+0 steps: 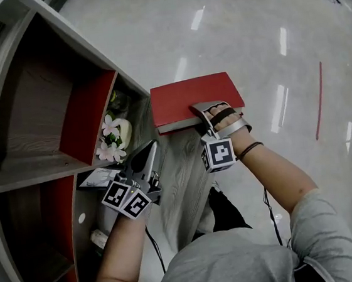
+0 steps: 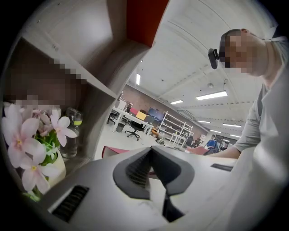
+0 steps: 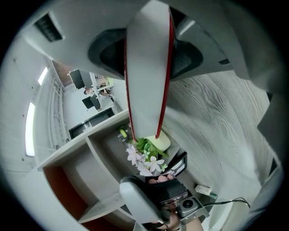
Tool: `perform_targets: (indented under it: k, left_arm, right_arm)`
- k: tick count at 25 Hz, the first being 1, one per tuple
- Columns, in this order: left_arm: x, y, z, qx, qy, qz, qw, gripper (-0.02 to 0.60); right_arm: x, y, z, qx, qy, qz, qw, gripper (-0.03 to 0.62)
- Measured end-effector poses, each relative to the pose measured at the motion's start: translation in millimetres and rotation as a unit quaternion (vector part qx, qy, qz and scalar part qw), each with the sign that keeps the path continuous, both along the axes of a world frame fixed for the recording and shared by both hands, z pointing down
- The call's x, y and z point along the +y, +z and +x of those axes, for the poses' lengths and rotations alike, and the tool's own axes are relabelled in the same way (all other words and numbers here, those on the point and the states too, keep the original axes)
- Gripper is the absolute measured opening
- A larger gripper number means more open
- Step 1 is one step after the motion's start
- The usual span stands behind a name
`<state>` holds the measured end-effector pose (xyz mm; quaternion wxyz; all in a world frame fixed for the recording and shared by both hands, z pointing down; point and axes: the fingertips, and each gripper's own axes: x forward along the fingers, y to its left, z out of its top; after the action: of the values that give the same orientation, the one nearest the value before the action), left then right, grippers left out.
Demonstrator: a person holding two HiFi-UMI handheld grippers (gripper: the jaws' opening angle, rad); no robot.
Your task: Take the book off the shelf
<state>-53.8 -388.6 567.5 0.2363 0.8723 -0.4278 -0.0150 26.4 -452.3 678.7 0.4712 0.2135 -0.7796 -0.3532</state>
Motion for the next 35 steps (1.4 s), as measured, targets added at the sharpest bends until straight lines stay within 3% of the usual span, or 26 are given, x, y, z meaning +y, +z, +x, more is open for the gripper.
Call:
perform_targets:
  k: [16,21,35]
  left_arm:
    - [-10,24,2,0.007,-0.006,-0.010,0.9999,0.021]
    - [-10,27,1,0.009,-0.008,-0.012,0.9999,0.022]
    - [-14,31,5,0.011,-0.008,-0.015,0.9998,0.021]
  right_arm:
    - [0,34,-3,0.030,-0.017,0.008,0.999,0.273]
    - [-1,40,1,0.064,-0.025,0.024,0.997,0.273]
    - [9,48,2,0.062,-0.024,-0.023,0.998,0.299]
